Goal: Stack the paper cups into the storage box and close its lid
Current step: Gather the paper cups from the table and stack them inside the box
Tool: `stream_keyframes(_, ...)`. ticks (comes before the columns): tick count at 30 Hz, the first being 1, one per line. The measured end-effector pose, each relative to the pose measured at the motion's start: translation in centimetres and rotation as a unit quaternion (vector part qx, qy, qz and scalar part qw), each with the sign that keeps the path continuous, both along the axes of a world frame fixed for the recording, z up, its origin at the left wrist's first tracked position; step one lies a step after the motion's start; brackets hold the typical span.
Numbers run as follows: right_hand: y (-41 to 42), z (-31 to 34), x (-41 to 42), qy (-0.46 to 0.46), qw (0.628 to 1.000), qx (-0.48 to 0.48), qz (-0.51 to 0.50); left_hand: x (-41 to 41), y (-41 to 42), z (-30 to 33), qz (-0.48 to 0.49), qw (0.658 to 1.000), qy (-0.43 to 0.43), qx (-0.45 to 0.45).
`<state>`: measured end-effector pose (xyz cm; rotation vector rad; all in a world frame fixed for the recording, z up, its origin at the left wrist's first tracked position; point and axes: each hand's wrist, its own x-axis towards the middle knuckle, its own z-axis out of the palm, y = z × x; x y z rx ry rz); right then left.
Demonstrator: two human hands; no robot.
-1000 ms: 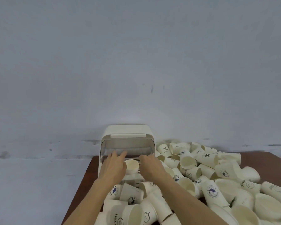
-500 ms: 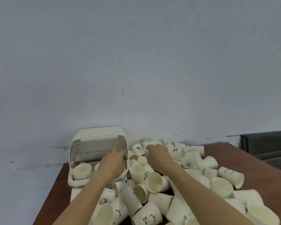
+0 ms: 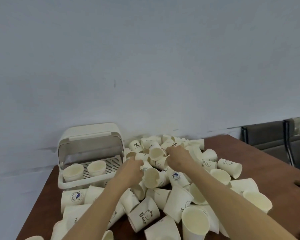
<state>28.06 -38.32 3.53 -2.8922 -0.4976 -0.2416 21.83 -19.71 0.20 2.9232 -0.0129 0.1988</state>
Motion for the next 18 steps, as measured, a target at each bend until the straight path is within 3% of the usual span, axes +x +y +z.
stream_keyframes(6,-1.6,-1.8,0.8,0.013,1.000,0.013,-0.020,0.3,-3.1,-1.8,-0.013,0.999,0.029,0.008)
stream_keyframes(18,-6.3,-3.5,2.2,0.024,0.995,0.000,-0.096,1.4,-7.8,-2.9,-0.012,0.999,-0.033,-0.017)
